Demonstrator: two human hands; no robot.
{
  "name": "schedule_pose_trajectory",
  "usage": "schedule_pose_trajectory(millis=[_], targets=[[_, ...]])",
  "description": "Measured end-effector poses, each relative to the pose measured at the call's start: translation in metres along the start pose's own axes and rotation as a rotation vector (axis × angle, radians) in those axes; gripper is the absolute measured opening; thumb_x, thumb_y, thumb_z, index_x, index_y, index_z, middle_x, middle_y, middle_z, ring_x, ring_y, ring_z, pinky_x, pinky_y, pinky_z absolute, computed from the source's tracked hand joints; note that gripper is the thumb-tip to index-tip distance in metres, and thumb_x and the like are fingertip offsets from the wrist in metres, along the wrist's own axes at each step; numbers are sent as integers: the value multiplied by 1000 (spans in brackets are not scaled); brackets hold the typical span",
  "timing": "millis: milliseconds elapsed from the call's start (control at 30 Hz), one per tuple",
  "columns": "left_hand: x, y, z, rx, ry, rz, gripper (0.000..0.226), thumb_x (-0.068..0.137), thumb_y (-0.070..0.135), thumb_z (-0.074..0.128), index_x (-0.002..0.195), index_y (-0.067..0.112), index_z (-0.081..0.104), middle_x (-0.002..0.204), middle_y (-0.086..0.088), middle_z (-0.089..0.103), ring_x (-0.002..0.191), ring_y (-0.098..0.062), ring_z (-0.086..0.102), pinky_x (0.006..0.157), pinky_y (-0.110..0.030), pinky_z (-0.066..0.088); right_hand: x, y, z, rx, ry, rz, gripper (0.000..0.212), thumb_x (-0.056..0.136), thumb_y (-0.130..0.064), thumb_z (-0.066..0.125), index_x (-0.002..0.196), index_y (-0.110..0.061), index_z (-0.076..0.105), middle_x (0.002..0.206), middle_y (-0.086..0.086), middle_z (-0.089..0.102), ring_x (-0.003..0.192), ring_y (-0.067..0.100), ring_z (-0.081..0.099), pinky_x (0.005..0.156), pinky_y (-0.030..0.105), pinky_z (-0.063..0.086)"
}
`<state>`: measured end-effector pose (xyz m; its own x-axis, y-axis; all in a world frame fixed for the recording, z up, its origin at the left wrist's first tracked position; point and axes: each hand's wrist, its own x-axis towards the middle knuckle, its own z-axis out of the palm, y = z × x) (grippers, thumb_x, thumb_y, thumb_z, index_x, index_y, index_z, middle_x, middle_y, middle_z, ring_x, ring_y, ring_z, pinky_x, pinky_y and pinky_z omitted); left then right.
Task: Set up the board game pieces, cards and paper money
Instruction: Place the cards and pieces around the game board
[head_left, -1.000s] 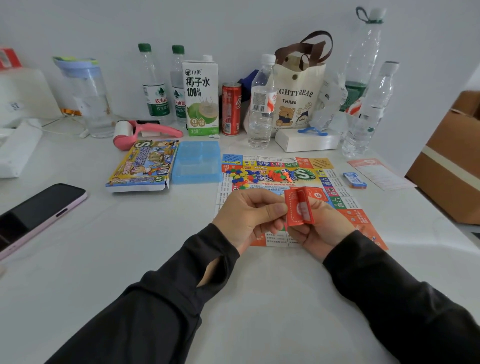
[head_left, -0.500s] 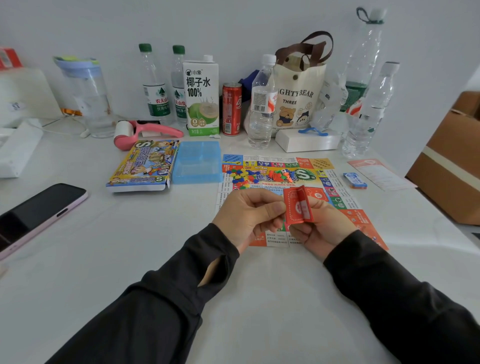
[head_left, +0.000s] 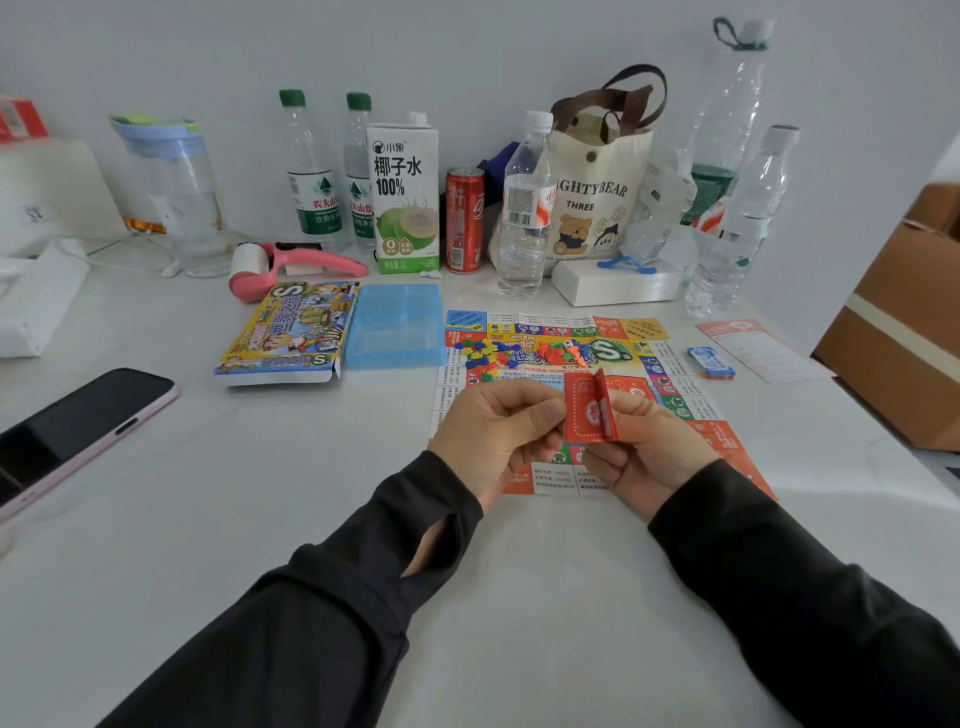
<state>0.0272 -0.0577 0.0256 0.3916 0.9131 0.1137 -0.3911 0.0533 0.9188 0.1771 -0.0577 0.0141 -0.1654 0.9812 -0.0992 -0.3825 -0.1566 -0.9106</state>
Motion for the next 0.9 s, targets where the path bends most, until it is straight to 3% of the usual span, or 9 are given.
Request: schedule_pose_trajectory(millis=[200, 333, 567, 900], targets=[[0, -1, 0, 5, 6, -3, 18, 65, 10, 58, 55, 13, 72, 52, -2, 61, 42, -6, 53, 42, -14, 46, 2, 2, -1, -7, -27, -21, 33, 80, -11, 47, 59, -12, 72, 43, 0, 52, 31, 4, 31, 34, 14, 28], [-1, -1, 1, 10, -6, 0, 19, 67, 10, 57, 55, 14, 72, 52, -1, 61, 42, -6, 53, 43, -14, 46, 3, 2, -3, -1, -28, -25, 42, 84, -4, 42, 57, -13, 72, 44, -1, 53, 32, 4, 31, 34, 14, 27], [-2, 0, 1, 19, -19, -2, 18, 66, 12, 57, 56, 15, 73, 52, -1, 61, 43, -6, 54, 44, -15, 47, 4, 2, -3, 3, -52, -30, 34, 80, -9, 45, 58, -13, 72, 42, -1, 51, 32, 4, 32, 35, 14, 29], [-3, 1, 2, 22, -59, 5, 20, 67, 11, 56, 56, 15, 72, 53, 0, 63, 44, -6, 54, 45, -15, 47, 5, 3, -4, -14, -24, -27, 47, 91, 1, 38, 59, -10, 71, 41, 1, 49, 32, 6, 32, 35, 14, 30]])
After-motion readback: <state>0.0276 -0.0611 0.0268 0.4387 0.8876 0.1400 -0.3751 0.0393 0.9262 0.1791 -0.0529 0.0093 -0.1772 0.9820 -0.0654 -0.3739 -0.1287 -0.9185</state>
